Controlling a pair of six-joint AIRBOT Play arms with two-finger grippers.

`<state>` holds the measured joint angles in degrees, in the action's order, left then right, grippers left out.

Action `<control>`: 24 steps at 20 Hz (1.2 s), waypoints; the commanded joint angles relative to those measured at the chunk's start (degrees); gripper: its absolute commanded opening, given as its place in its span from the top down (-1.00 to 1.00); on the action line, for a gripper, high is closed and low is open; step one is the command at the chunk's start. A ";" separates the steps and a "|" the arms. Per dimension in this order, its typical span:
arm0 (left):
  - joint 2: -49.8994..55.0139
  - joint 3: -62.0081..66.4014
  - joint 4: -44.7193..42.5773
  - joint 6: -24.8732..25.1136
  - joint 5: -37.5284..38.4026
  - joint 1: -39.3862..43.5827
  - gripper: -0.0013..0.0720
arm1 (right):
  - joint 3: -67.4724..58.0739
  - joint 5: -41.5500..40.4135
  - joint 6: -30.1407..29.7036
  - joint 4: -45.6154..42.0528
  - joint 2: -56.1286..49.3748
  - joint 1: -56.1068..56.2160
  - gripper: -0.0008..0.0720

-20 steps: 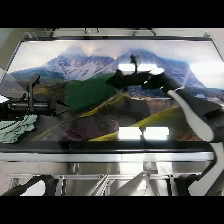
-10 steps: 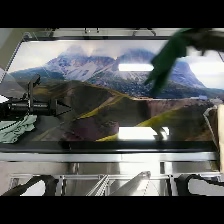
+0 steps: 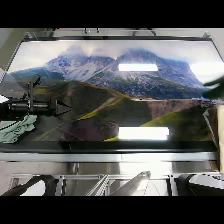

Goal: Fold the shirts.

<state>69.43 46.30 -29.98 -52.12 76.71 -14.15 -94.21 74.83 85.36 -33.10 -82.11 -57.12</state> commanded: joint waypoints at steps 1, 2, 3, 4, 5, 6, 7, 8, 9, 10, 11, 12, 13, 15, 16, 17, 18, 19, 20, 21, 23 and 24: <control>-0.02 -0.02 0.02 -0.44 0.15 0.02 0.91 | -0.28 14.25 9.84 -21.77 1.73 -6.47 0.94; -0.02 -0.02 0.02 -0.44 0.17 0.02 0.91 | -0.26 16.85 10.95 -27.43 3.08 -7.23 0.94; -0.02 -0.02 0.02 -0.44 0.28 0.02 0.91 | -0.28 18.51 12.31 -33.55 4.66 -7.72 0.94; -0.02 -0.04 0.02 -0.44 0.28 0.04 0.91 | -0.26 19.69 12.90 -40.26 6.49 -7.82 0.94; -0.02 -0.04 0.02 -0.44 0.28 0.04 0.91 | -0.17 20.90 13.33 -46.82 7.96 -7.78 0.94; -0.02 -0.04 0.02 -0.42 0.28 0.04 0.91 | 0.07 22.36 14.23 -52.26 9.11 -7.78 0.93; -0.02 -0.04 0.02 -0.42 0.28 0.02 0.91 | 0.76 23.34 15.43 -55.23 9.90 -7.78 0.93; -0.02 -0.02 0.02 -0.42 0.28 0.15 0.91 | 1.90 23.87 15.39 -57.05 10.34 -7.78 0.93; -0.02 -0.04 -0.02 -0.39 0.28 0.59 0.91 | 3.61 24.20 15.39 -58.69 10.51 -7.78 0.93; -0.02 -0.04 -0.09 -0.39 0.33 1.01 0.91 | 5.66 24.22 15.37 -59.87 10.54 -7.78 0.93; -0.02 -0.04 -0.09 -0.37 0.39 1.79 0.91 | 8.22 23.96 15.39 -60.83 10.54 -7.78 0.93; -0.02 -0.04 -0.11 -0.37 0.37 2.75 0.91 | 10.95 22.91 15.39 -62.10 10.54 -7.78 0.93; -0.02 -0.04 -0.15 -0.35 0.35 3.87 0.91 | 14.27 21.09 15.39 -63.30 10.54 -7.78 0.93; 0.02 -0.04 -0.57 -0.02 0.26 6.34 0.91 | 21.38 15.78 15.39 -64.46 10.51 -7.78 0.93; 0.04 -0.04 -0.55 0.81 0.26 7.67 0.91 | 24.83 12.79 15.41 -64.81 10.45 -7.78 0.93; 0.02 -0.04 -0.57 1.36 0.24 9.07 0.91 | 28.37 10.03 15.41 -64.83 10.23 -7.78 0.93; 0.04 -0.02 -0.52 1.75 0.13 10.21 0.91 | 31.41 8.13 15.39 -64.83 9.92 -7.78 0.93; 0.02 -0.02 -0.55 1.75 -0.31 11.19 0.91 | 34.27 6.78 15.39 -64.83 9.51 -7.78 0.92; 0.02 -0.02 -0.52 1.73 -1.05 11.98 0.91 | 36.48 6.10 15.39 -64.83 8.83 -7.78 0.90; 0.02 -0.02 -0.50 1.73 -1.95 12.39 0.91 | 37.79 6.12 15.37 -64.85 7.89 -7.78 0.90; 0.02 0.02 -0.46 1.70 -2.58 12.44 0.91 | 38.21 7.74 15.37 -64.85 5.77 -7.78 0.15; 0.02 0.02 -0.46 1.70 -2.34 12.15 0.91 | 37.79 8.96 15.32 -64.87 5.27 -7.76 -0.81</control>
<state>69.43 46.28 -30.48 -50.65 75.13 -2.63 -58.65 83.50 100.75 -97.84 -74.91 -64.88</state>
